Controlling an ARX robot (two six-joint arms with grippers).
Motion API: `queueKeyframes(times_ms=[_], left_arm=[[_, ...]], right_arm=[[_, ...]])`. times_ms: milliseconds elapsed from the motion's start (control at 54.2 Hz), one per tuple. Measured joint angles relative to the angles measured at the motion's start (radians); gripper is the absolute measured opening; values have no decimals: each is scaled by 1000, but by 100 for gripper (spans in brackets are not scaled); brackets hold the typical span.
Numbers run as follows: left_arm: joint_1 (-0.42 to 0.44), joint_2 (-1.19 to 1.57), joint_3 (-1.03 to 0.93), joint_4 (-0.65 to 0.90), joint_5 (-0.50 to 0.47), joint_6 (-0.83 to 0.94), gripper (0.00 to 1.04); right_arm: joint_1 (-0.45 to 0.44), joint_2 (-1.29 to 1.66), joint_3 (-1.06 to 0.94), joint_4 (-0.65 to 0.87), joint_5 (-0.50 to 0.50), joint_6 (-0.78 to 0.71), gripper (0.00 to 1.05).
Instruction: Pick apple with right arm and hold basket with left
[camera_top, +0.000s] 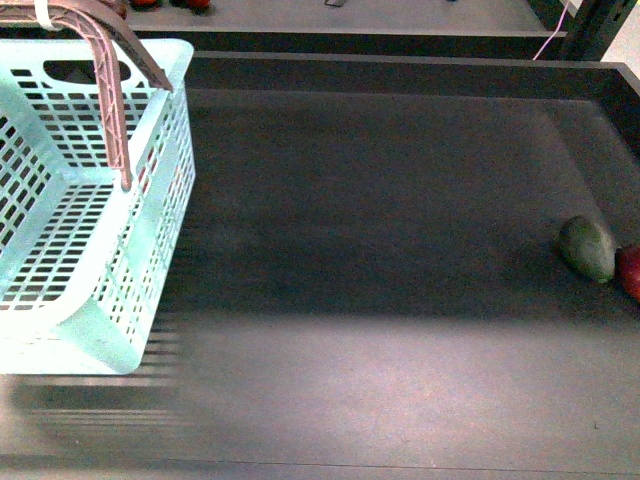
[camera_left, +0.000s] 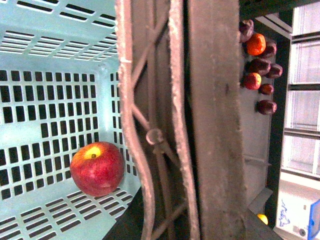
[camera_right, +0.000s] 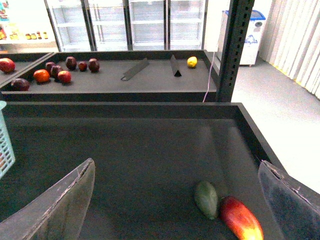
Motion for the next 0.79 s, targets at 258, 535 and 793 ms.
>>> queueKeyframes(times_ms=[258, 535, 793], left_arm=[[31, 19, -50, 9, 0, -40, 15], [34, 26, -66, -39, 2, -43, 15], [27, 24, -69, -104, 18, -56, 35]], right_arm=[[0, 0, 0, 0, 0, 0, 96], [0, 0, 0, 0, 0, 0, 96], [0, 0, 0, 0, 0, 0, 96]])
